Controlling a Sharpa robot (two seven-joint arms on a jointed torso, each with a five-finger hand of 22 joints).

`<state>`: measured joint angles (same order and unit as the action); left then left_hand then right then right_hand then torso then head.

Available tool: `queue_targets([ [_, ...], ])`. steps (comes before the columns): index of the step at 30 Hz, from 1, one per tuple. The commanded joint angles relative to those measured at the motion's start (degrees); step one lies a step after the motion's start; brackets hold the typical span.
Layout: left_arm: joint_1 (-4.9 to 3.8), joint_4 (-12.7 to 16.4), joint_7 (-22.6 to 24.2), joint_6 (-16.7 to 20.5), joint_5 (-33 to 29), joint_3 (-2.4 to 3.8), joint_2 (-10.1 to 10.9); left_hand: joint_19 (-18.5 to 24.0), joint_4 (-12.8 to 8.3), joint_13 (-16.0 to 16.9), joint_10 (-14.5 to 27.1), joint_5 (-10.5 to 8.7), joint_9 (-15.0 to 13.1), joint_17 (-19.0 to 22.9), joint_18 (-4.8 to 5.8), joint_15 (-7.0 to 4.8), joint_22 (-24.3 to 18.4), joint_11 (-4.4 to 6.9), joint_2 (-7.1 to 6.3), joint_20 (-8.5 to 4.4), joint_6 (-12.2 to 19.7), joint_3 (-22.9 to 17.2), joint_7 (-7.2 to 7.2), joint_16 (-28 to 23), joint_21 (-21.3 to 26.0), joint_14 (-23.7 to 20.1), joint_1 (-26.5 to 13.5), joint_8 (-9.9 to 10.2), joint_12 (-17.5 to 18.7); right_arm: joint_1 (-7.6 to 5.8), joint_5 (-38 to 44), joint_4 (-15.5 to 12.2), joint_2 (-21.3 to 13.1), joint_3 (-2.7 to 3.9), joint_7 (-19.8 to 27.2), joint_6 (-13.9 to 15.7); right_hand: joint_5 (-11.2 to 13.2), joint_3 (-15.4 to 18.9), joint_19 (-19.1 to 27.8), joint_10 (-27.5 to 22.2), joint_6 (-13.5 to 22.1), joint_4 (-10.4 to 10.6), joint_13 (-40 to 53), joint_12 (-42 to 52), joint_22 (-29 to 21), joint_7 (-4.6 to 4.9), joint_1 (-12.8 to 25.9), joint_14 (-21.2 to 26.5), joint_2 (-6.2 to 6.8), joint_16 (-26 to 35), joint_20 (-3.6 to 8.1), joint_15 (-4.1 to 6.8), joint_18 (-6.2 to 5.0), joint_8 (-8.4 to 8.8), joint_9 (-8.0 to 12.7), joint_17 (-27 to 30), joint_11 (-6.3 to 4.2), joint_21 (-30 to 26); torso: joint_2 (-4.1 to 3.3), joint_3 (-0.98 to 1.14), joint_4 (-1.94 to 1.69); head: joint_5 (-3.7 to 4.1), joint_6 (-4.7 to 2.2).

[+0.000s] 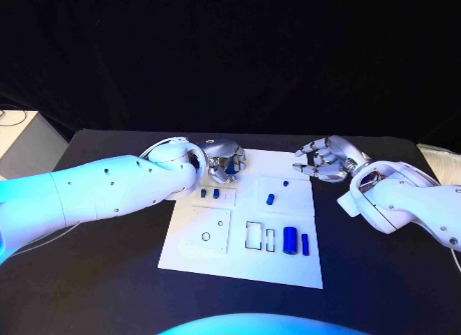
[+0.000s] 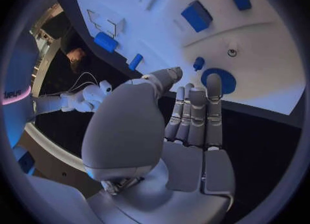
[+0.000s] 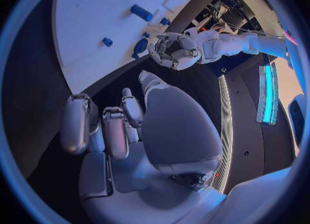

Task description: Assemble the parts on the task board

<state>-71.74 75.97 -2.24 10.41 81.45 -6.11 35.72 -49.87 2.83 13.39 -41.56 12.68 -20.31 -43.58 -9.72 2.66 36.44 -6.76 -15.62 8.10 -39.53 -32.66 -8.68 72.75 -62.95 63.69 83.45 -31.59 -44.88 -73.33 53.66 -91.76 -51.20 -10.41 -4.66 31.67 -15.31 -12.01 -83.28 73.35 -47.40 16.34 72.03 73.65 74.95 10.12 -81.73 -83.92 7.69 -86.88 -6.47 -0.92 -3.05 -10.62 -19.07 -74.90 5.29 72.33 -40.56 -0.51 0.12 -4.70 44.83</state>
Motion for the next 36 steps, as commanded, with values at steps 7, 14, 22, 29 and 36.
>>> queue_targets([
  [7,0.05,-1.5,-3.3,-2.9,5.5,-0.09,-1.4,-1.0,0.2,-0.8,1.7,-0.06,1.1,-0.3,-0.9,0.05,0.0,-0.04,-0.24,0.12,-1.3,0.3,0.33,1.6,-0.5,1.0,-0.7,0.8,0.0,0.03,0.1,-0.1,0.2,0.02,0.8,-0.1,-0.3,-0.4,0.3,-0.1,-0.3,0.0,0.1,0.0,3.3,0.1,0.1,-4.4,0.32,0.1,0.01,0.21,-0.83,-0.07,0.1,-9.3,-0.07,-0.2,0.08,0.01,0.01,0.08,0.25],
  [14,0.07,-2.3,-4.1,-4.6,5.6,-0.1,-2.1,-1.3,0.1,-1.2,1.6,-0.02,1.8,-1.5,-0.92,-0.02,0.1,0.04,0.06,0.08,-1.9,-0.1,0.55,2.8,-0.7,2.1,-0.5,1.3,-0.1,0.03,0.1,-0.2,0.2,0.02,0.8,-0.2,-0.4,-0.5,0.2,0.1,-0.4,0.0,0.2,0.1,3.4,0.1,0.1,-4.4,0.31,0.1,0.01,0.21,-0.8,-0.08,0.1,-9.4,-0.07,-0.1,0.08,0.02,0.0,0.18,0.33],
  [22,0.13,-2.8,-4.4,-6.8,5.4,-0.12,-2.5,-1.6,0.0,-1.9,-0.1,-0.01,2.9,-2.2,-0.91,-0.23,0.3,0.34,0.37,-0.01,-4.2,-1.1,0.77,4.3,-1.3,2.9,-0.6,1.9,-0.3,0.03,0.1,-0.3,0.1,0.02,0.8,-0.2,-0.4,-0.5,0.2,0.1,-0.4,0.0,0.2,0.1,3.4,0.1,0.1,-4.4,0.31,0.1,0.01,0.21,-0.8,-0.08,0.1,-9.4,-0.07,-0.1,0.09,0.04,0.0,0.28,0.53],
  [29,0.24,-3.2,-4.5,-7.4,5.3,-0.14,-2.8,-1.8,-0.3,-2.4,-1.7,-0.03,3.8,-3.6,-0.92,-0.5,0.6,0.67,0.7,-0.15,-5.4,-1.9,0.89,5.6,-1.9,4.0,-0.4,2.7,-0.4,0.03,0.1,-0.4,0.1,0.02,0.7,-0.3,-0.4,-0.5,0.2,0.1,-0.4,0.0,0.2,0.1,3.4,0.1,0.1,-4.4,0.31,0.1,0.01,0.21,-0.8,-0.08,0.1,-9.4,-0.07,-0.1,0.09,0.04,-0.01,0.45,0.66],
  [36,0.29,-3.2,-4.3,-8.2,4.9,-0.16,-2.8,-1.9,-0.6,-2.8,-3.3,-0.06,4.4,-4.6,-0.92,-0.71,1.0,0.92,1.14,-0.29,-6.8,-2.6,0.81,6.7,-2.7,4.9,-0.3,3.2,-0.6,0.03,0.1,-0.4,0.0,0.02,0.7,-0.4,-0.5,-0.6,0.2,0.2,-0.4,0.0,0.3,0.2,3.5,0.1,0.1,-4.5,0.31,0.0,0.02,0.22,-0.76,-0.1,0.1,-9.5,-0.08,0.1,0.11,0.06,-0.06,0.46,0.76],
])
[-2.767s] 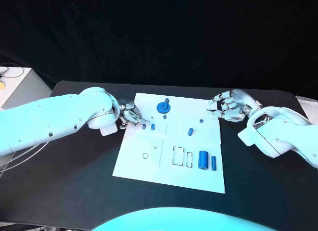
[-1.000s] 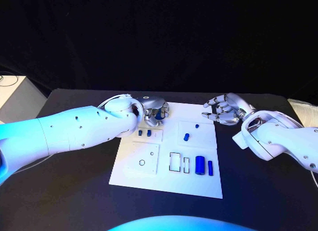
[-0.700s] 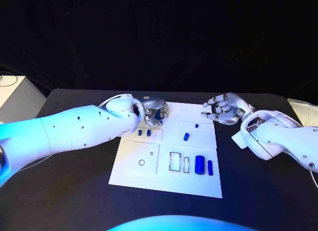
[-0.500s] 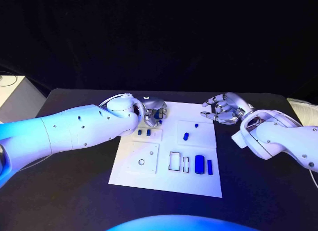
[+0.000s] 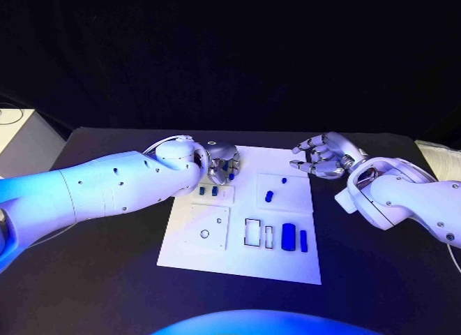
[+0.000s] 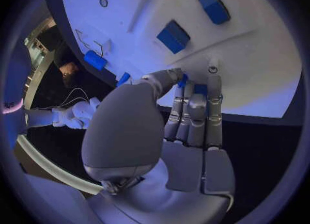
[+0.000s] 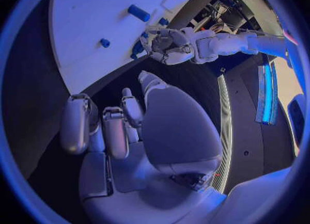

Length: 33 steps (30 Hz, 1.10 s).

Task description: Assemble the parts on the task board

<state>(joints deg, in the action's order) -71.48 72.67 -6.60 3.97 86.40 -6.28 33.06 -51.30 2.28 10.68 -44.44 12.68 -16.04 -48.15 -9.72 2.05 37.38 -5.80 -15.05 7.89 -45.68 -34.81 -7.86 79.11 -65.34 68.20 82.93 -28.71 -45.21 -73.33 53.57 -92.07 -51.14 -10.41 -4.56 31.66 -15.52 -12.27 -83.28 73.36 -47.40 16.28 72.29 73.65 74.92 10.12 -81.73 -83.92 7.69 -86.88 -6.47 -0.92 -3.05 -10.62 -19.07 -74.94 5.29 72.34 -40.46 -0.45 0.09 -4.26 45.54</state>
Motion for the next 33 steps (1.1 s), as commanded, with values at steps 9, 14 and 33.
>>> queue_targets([
  [9,0.06,0.0,1.0,-1.9,-0.9,0.0,-0.1,-0.2,-0.8,-1.4,-3.6,-0.06,0.7,-0.1,-0.92,-0.73,0.8,0.7,1.12,-0.55,-3.3,-1.7,0.19,1.3,-1.4,0.8,0.0,1.6,1.0,0.03,0.2,-0.2,-0.1,0.02,0.5,-0.4,-0.4,-0.4,0.2,0.2,-0.4,0.1,0.0,0.2,3.5,0.09,0.1,-4.5,0.31,0.0,0.02,0.23,-0.77,-0.12,0.1,-9.5,-0.08,0.0,0.03,-0.03,0.01,-0.01,0.15],
  [14,0.07,-0.1,1.2,-1.7,-1.4,0.0,0.0,-0.1,-0.9,-2.1,-4.7,-0.16,0.9,0.0,-0.93,-0.76,1.0,0.7,1.46,-0.64,-4.3,-2.1,-0.05,1.6,-1.8,0.9,-0.2,2.2,2.3,0.03,0.2,-0.2,-0.1,0.02,0.5,-0.4,-0.4,-0.4,0.2,0.2,-0.4,0.1,0.0,0.2,3.5,0.09,0.1,-4.5,0.31,0.0,0.02,0.23,-0.77,-0.12,0.1,-9.5,-0.08,0.0,0.03,-0.02,-0.02,0.0,0.17],
  [33,0.29,-0.5,2.5,1.2,-3.2,0.0,0.0,-1.1,-1.3,-5.6,-12.1,-0.22,0.3,-1.1,-0.91,-1.27,0.9,1.16,3.13,-0.82,-9.1,-3.0,-0.32,3.1,-2.4,3.6,-1.2,5.0,11.0,0.03,0.3,-0.3,-0.1,0.02,0.5,-0.3,-0.5,-0.5,0.1,0.4,-0.6,0.1,0.2,0.4,3.6,0.06,0.1,-4.5,0.31,0.0,0.04,0.24,-0.74,-0.22,0.0,-9.6,-0.11,0.2,0.04,0.02,0.03,-0.1,0.27],
])
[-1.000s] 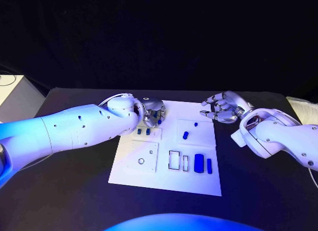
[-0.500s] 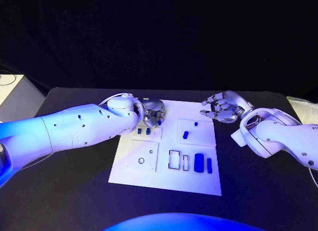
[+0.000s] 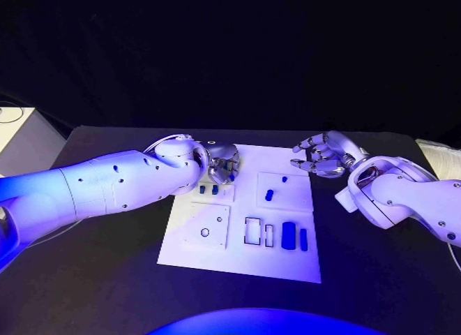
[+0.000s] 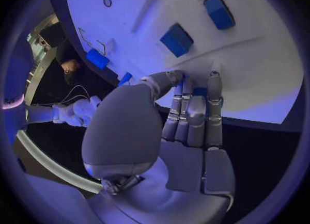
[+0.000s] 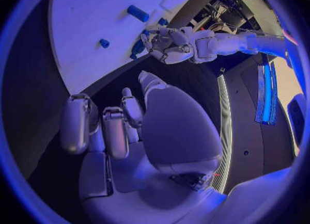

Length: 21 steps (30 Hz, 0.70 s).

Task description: Assemble the parts on the task board

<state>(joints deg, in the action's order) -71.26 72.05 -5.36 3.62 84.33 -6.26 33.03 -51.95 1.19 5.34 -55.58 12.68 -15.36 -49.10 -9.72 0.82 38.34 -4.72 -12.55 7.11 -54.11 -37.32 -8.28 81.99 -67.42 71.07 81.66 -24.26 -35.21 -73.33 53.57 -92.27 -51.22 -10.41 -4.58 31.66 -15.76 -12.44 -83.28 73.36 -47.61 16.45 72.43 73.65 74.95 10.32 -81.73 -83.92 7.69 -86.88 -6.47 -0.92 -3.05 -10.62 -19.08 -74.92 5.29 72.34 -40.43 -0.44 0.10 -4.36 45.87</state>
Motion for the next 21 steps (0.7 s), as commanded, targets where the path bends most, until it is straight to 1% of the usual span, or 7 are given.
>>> queue_targets([
  [1,0.1,0.2,1.4,1.8,-1.2,-0.01,0.2,-0.6,-0.2,-0.3,-1.2,-0.23,-0.4,-0.2,-0.94,-0.04,0.0,0.08,0.65,-0.09,-0.8,-0.5,0.05,0.3,-0.3,0.8,0.0,0.7,1.3,0.03,0.3,-0.1,0.0,0.02,0.5,-0.3,-0.2,-0.3,0.1,0.4,-0.4,0.0,0.1,0.4,3.6,-0.14,0.1,-4.5,0.31,0.0,0.04,0.24,-0.74,-0.22,0.0,-9.6,-0.11,0.2,0.01,0.0,0.03,0.01,-0.1],
  [6,0.17,0.9,1.7,2.7,-2.0,0.04,1.0,-0.7,-0.5,-0.5,-1.9,-0.21,-0.5,-0.6,-0.93,-0.06,0.0,0.14,0.63,-0.16,-1.1,-0.6,0.07,0.4,-0.5,1.2,0.1,1.1,2.3,0.03,0.4,-0.1,0.0,0.02,0.5,-0.3,-0.2,-0.3,0.1,0.4,-0.4,0.0,0.1,0.4,3.6,-0.14,0.1,-4.5,0.31,0.0,0.04,0.24,-0.74,-0.22,0.0,-9.6,-0.11,0.2,0.01,-0.02,0.03,0.06,-0.25],
  [10,0.19,2.2,1.9,3.0,-2.9,0.39,2.3,-0.8,-0.6,-0.5,-2.2,-0.25,-0.6,-1.3,-0.92,-0.05,0.0,0.11,0.47,-0.17,-1.2,-0.6,0.04,0.6,-0.5,1.6,0.0,1.3,2.7,0.03,0.4,-0.1,0.0,0.02,0.5,-0.4,-0.2,-0.3,0.1,0.4,-0.4,0.0,0.1,0.4,3.6,-0.14,0.1,-4.5,0.31,0.0,0.04,0.24,-0.74,-0.22,0.0,-9.6,-0.11,0.2,0.02,0.01,0.05,0.13,-0.36],
  [13,0.18,3.6,2.0,3.3,-3.9,0.92,3.6,-0.9,-0.6,-0.5,-2.4,-0.26,-0.6,-1.8,-0.91,-0.04,0.0,0.12,0.44,-0.17,-1.3,-0.6,0.05,0.7,-0.5,1.9,-0.1,1.4,3.0,0.03,0.4,0.0,-0.1,0.02,0.5,-0.4,-0.2,-0.3,0.1,0.4,-0.4,0.0,0.1,0.4,3.6,-0.14,0.1,-4.5,0.31,0.0,0.04,0.24,-0.74,-0.22,0.0,-9.6,-0.11,0.2,0.1,0.03,-0.03,0.19,-0.4],
  [16,0.16,5.0,1.9,3.3,-4.9,1.58,5.0,-0.9,-0.6,-0.6,-2.6,-0.27,-0.6,-1.8,-0.91,-0.04,0.0,0.13,0.42,-0.17,-1.4,-0.5,0.06,0.8,-0.5,2.0,-0.2,1.5,3.2,0.03,0.4,0.0,-0.1,0.02,0.4,-0.4,-0.2,-0.3,0.1,0.4,-0.4,0.0,0.1,0.4,3.6,-0.14,0.1,-4.5,0.31,0.0,0.04,0.24,-0.74,-0.22,0.0,-9.6,-0.11,0.2,0.19,0.05,-0.1,0.2,-0.4],
  [18,0.14,5.9,1.8,3.2,-5.1,2.09,5.9,-0.9,-0.6,-0.6,-2.7,-0.28,-0.7,-1.8,-0.91,-0.04,0.0,0.14,0.4,-0.17,-1.5,-0.5,0.07,0.8,-0.6,2.1,-0.3,1.5,3.3,0.03,0.4,0.1,-0.1,0.02,0.4,-0.4,-0.2,-0.3,0.1,0.4,-0.4,0.0,0.1,0.4,3.6,-0.14,0.1,-4.5,0.31,0.0,0.04,0.24,-0.74,-0.22,0.0,-9.6,-0.11,0.2,0.18,0.05,-0.1,0.17,-0.43],
  [21,0.12,7.2,1.4,2.6,-5.3,2.69,7.3,-0.9,-0.6,-0.6,-2.7,-0.28,-0.7,-1.7,-0.91,-0.05,-0.1,0.15,0.35,-0.16,-1.5,-0.4,0.09,0.8,-0.6,2.0,-0.3,1.6,3.4,0.03,0.4,0.1,-0.1,0.02,0.3,-0.5,-0.2,-0.3,0.1,0.4,-0.4,0.0,0.1,0.4,3.6,-0.14,0.1,-4.5,0.31,0.0,0.04,0.24,-0.74,-0.22,0.0,-9.6,-0.11,0.2,0.15,0.02,-0.09,0.04,-0.49],
])
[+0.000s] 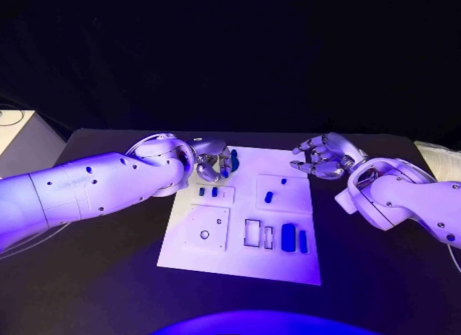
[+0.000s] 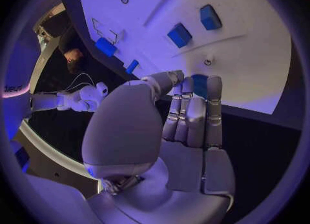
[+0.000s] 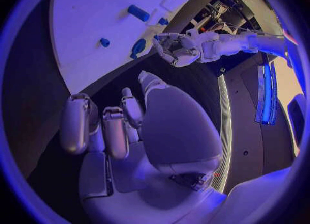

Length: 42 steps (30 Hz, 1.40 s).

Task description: Assemble the parts on the task board

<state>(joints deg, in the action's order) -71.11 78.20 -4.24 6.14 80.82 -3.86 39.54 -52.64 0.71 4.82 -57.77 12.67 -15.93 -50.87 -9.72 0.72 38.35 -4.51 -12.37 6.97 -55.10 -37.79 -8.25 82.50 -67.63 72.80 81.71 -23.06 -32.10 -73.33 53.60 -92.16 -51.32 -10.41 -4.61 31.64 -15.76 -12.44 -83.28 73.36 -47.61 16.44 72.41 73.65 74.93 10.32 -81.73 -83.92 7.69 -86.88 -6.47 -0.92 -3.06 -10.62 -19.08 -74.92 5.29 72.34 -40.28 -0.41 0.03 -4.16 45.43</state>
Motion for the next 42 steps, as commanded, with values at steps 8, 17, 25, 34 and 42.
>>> queue_targets([
  [8,-0.05,1.9,-1.3,-2.6,-2.0,0.72,2.5,-0.3,0.0,-0.1,-0.7,-0.3,-0.2,0.2,-0.91,0.06,-0.1,-0.05,0.12,-0.01,-0.7,0.2,0.08,0.3,-0.3,0.3,-0.6,0.5,0.7,0.03,0.4,0.2,0.0,0.02,0.3,-0.6,-0.2,-0.3,0.1,0.4,-0.4,0.0,0.1,0.4,3.6,-0.14,0.1,-4.5,0.31,0.0,0.04,0.24,-0.74,-0.22,0.0,-9.6,-0.11,0.2,-0.07,-0.05,0.0,-0.38,-0.02],
  [17,-0.03,0.5,-2.4,-3.5,-1.5,0.56,2.3,-0.3,0.1,-0.1,-0.8,-0.32,-0.2,0.3,-0.91,0.07,-0.1,-0.07,0.07,-0.01,-0.7,0.3,0.08,0.3,-0.3,0.2,-0.8,0.6,0.9,0.03,0.4,0.2,0.1,0.02,0.3,-0.5,-0.3,-0.4,0.1,0.5,-0.6,0.0,0.2,0.5,3.6,-0.17,0.2,-4.5,0.39,0.0,0.06,0.27,-0.73,-0.31,0.0,-9.6,-0.14,0.2,-0.22,-0.09,0.08,-0.66,-0.09],
  [25,-0.02,-0.6,-2.9,-2.9,-1.0,0.45,2.1,-0.3,0.1,-0.1,-0.9,-0.31,-0.2,0.5,-0.91,0.07,-0.1,-0.06,0.15,-0.01,-0.8,0.2,0.08,0.2,-0.3,0.2,-0.7,0.7,1.0,0.03,0.4,0.1,0.0,0.02,0.2,-0.5,-0.3,-0.4,0.1,0.5,-0.6,0.0,0.2,0.5,3.6,-0.17,0.2,-4.5,0.39,0.0,0.06,0.27,-0.73,-0.31,0.0,-9.6,-0.14,0.2,-0.22,-0.03,0.09,-0.71,-0.01],
  [34,-0.02,-0.6,-3.3,-3.9,-1.0,0.44,2.2,-0.3,0.1,-0.1,-0.9,-0.32,-0.3,0.8,-0.91,0.07,-0.2,-0.05,0.14,0.0,-0.8,0.3,0.08,0.2,-0.2,0.1,-0.8,0.7,1.1,0.03,0.5,0.0,-0.1,0.02,0.2,-0.5,-0.3,-0.4,0.1,0.5,-0.6,0.0,0.2,0.5,3.6,-0.17,0.2,-4.5,0.39,0.0,0.06,0.27,-0.73,-0.31,0.0,-9.6,-0.14,0.2,-0.19,-0.02,0.03,-0.65,0.27],
  [42,-0.02,-0.5,-3.4,-5.0,-1.4,0.44,2.4,-0.3,0.1,-0.1,-1.0,-0.35,-0.3,1.1,-0.9,0.07,-0.2,-0.05,0.1,0.0,-0.9,0.3,0.1,0.1,-0.2,-0.1,-0.8,0.7,1.2,0.03,0.5,0.0,-0.1,0.02,0.2,-0.5,-0.3,-0.4,0.1,0.5,-0.6,0.0,0.2,0.5,3.6,-0.17,0.2,-4.5,0.39,0.0,0.06,0.27,-0.73,-0.31,0.0,-9.6,-0.14,0.2,-0.14,-0.04,0.08,-0.65,0.44],
])
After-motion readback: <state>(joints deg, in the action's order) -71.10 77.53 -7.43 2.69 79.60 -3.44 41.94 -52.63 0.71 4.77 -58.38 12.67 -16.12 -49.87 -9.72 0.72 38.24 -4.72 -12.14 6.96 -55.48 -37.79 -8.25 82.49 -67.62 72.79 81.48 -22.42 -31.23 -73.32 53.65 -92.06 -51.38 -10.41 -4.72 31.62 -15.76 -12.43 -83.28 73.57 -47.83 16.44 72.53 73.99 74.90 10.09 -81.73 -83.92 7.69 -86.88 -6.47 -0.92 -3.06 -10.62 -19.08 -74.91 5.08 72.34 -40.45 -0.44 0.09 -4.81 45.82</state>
